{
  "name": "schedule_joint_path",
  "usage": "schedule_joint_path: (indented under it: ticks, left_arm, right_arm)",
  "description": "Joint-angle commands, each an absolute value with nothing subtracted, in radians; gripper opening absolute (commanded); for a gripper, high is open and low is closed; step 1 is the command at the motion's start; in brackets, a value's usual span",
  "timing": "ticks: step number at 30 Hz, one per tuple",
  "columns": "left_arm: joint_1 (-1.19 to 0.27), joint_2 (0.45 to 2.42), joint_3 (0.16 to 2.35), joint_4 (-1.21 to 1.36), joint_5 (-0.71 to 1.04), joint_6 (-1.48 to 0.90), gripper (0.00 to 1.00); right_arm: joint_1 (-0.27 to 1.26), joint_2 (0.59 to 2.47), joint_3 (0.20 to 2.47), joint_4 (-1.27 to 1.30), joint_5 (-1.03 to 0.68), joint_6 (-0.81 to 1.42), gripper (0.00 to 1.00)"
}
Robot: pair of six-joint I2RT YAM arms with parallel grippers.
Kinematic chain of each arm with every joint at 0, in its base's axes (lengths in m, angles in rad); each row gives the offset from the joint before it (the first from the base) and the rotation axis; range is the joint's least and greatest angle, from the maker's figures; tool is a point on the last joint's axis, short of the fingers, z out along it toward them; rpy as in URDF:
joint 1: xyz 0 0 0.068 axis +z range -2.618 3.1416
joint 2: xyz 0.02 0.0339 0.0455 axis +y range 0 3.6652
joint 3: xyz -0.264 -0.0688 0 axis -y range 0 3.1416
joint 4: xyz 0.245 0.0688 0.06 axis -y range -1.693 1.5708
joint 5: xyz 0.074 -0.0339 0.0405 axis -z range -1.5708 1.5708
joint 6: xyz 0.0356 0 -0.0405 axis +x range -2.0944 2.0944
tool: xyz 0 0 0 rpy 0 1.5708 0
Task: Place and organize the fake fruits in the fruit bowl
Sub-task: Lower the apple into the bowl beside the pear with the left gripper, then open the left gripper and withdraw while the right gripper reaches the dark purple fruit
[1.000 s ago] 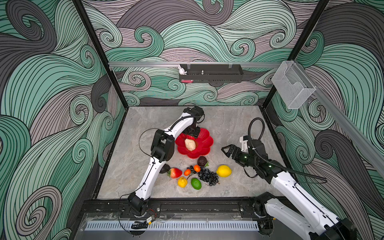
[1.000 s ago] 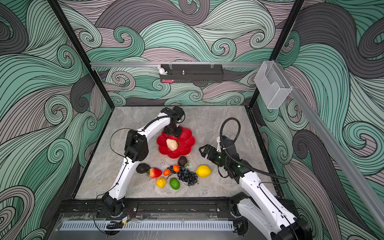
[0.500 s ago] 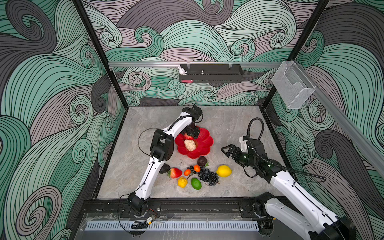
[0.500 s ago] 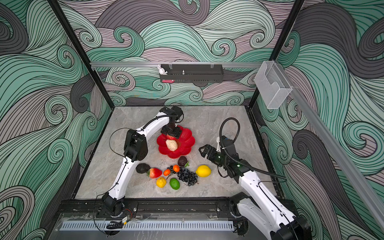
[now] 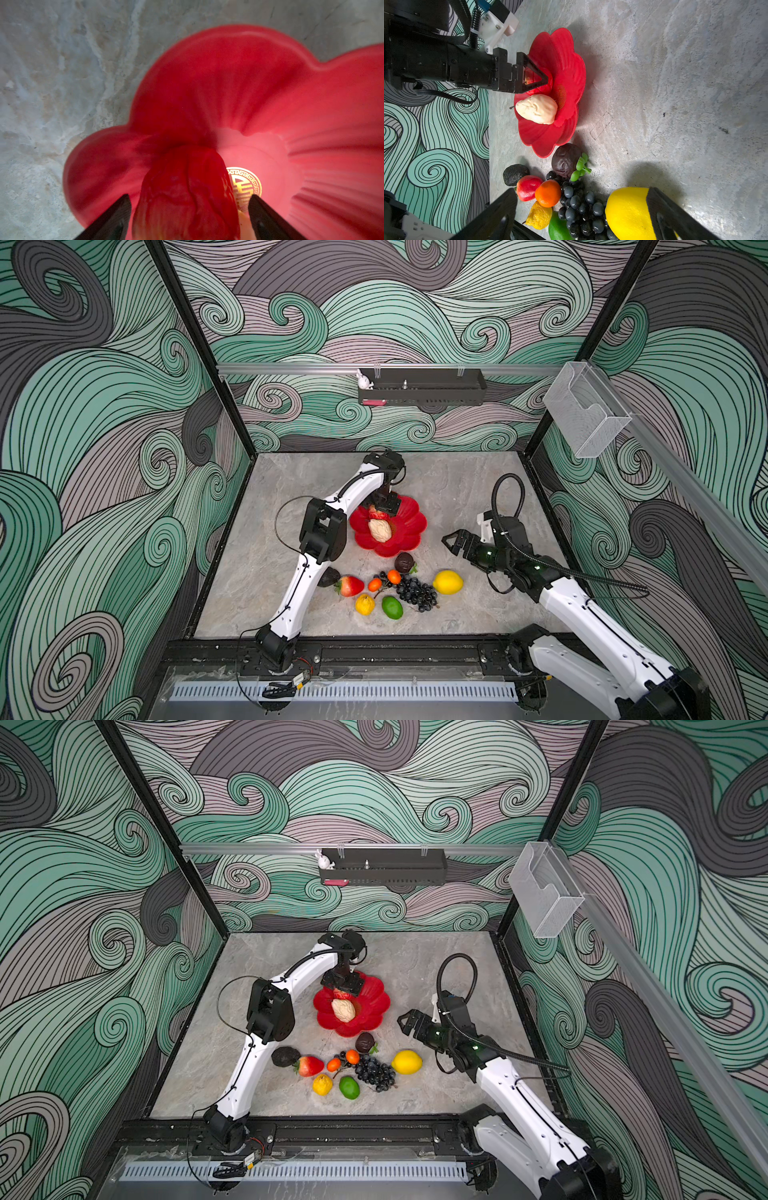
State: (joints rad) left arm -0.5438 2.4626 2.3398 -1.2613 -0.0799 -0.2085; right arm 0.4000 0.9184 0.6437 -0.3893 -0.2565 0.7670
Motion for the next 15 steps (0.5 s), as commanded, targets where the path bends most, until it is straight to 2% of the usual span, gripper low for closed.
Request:
schedule_joint_path:
  ticks: [1,5,11,15]
  left_arm:
    - [-0.535,2.36,2.37,-1.297,-0.06,-0.207,0.92]
    - [-0.527,2.281,2.306,-1.297,-0.064,-0.232,0.92]
    - [-0.524,1.949,1.927,-1.002,-0.079,-0.33,0.92]
    - [-0.523,1.679,1.595,-0.799,-0.092,-0.413,0.91]
  right_arm:
    - [0.405,0.93,0.686,-0.434,-0.24,0.71,0.98]
    - [0.413,0.982,0.726,-0.453,-0.325,0.678,0.97]
    - [0.505,1.016,0.744,-0.492,-0.258,0.644,0.96]
    - [0.581,1.048,0.767,-0.503,-0.22,0.632,0.95]
